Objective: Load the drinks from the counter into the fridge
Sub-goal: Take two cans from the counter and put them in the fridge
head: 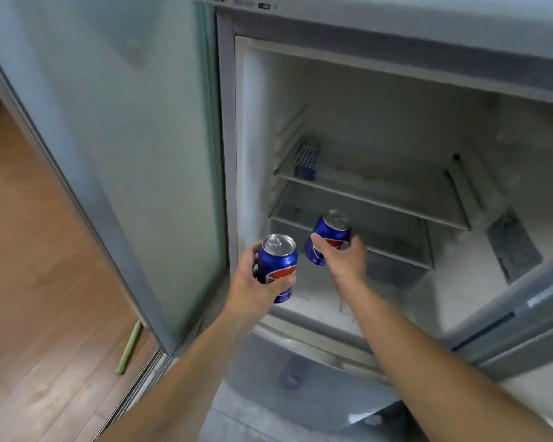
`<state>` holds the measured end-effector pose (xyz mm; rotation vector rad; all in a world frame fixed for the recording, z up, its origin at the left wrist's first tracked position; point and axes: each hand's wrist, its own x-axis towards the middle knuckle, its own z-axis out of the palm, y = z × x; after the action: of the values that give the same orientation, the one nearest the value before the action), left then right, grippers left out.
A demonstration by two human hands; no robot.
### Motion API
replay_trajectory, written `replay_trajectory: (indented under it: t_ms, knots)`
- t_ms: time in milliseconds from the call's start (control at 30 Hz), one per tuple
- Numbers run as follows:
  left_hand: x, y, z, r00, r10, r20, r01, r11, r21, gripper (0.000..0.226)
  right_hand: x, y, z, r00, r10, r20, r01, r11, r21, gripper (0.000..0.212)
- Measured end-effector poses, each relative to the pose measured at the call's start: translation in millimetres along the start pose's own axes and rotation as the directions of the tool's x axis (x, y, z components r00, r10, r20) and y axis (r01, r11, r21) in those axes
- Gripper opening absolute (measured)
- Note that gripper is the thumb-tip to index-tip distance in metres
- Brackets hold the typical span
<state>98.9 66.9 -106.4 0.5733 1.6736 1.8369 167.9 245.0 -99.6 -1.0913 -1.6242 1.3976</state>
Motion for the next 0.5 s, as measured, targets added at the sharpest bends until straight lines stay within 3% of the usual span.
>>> replay_trajectory:
  t_ms: [167, 300, 500]
  knots:
    - [45, 0, 12, 1.0, 0.0, -0.028, 0.0, 1.0, 0.002, 0.072, 57, -8, 31, 0.995, -0.051, 0.087, 0.052, 0.998, -0.018, 0.054]
    - [62, -6, 12, 0.998, -0.047, -0.038, 0.047, 0.999, -0.005, 0.073, 89, -2, 52, 0.996, -0.004, 0.09, 0.007, 0.999, -0.034, 0.059]
    - [81, -6, 6, 0.991, -0.098, -0.087, 0.1, 0.995, 0.019, 0.061, 128, -2, 87, 0.994, -0.047, 0.095, 0.049, 0.999, -0.022, 0.056]
